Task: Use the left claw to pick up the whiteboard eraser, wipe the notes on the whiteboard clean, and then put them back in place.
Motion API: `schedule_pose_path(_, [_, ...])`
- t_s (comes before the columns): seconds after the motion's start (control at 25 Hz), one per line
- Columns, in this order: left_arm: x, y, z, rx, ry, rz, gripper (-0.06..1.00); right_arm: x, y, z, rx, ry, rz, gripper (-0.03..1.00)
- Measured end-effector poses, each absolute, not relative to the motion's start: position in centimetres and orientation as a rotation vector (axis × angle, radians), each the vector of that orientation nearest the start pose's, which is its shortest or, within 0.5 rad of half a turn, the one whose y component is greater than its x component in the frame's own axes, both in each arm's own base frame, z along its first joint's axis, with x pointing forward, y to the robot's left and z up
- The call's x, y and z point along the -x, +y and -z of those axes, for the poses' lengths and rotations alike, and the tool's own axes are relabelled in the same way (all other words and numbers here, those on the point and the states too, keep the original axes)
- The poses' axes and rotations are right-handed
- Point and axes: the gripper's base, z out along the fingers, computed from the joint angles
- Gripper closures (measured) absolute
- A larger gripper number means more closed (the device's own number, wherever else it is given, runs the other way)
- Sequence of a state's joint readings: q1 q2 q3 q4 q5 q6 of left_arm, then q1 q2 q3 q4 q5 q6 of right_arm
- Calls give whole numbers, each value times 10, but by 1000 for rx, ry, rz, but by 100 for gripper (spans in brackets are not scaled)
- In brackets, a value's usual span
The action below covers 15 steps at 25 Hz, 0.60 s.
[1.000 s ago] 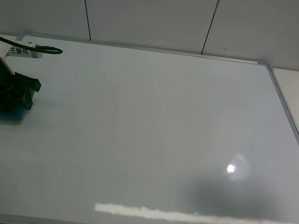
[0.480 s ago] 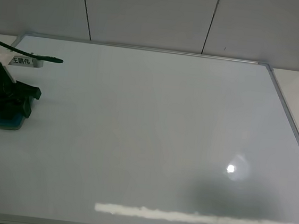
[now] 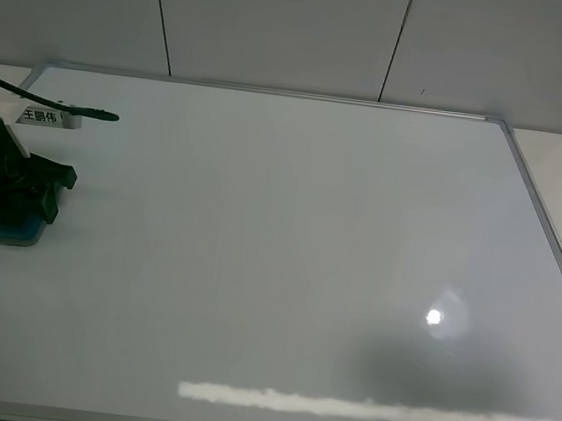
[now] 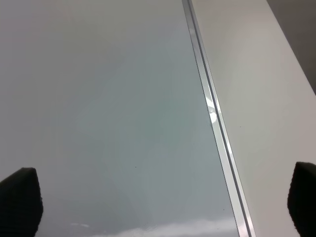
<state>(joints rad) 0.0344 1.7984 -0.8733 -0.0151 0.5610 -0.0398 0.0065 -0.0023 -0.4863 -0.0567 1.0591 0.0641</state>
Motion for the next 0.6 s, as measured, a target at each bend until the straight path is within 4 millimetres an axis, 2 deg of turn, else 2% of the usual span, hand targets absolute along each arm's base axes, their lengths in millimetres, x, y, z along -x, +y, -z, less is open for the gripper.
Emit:
schedule_pose_path(0.08, [-301,10,-128,99,2969,12,32,4,-5,-274,-61,2052,24,-2])
schedule_pose_path(0.16, [-300,10,-128,78,2972,10,9,4,-5,-274,-61,2052,24,-2])
schedule_pose_path(0.24, [-300,10,-129,69,2970,9,0,4,-5,-274,-61,2052,24,-2])
schedule_pose_path(0.4, [-300,9,-142,66,2926,9,-4,4,-5,-274,-61,2052,24,-2])
schedule_pose_path(0.48, [-298,7,-160,52,2867,9,-4,4,-5,-274,-61,2052,24,-2])
schedule_pose_path(0.6, [-292,0,-197,20,2735,14,-5,4,-5,-274,-61,2052,24,-2])
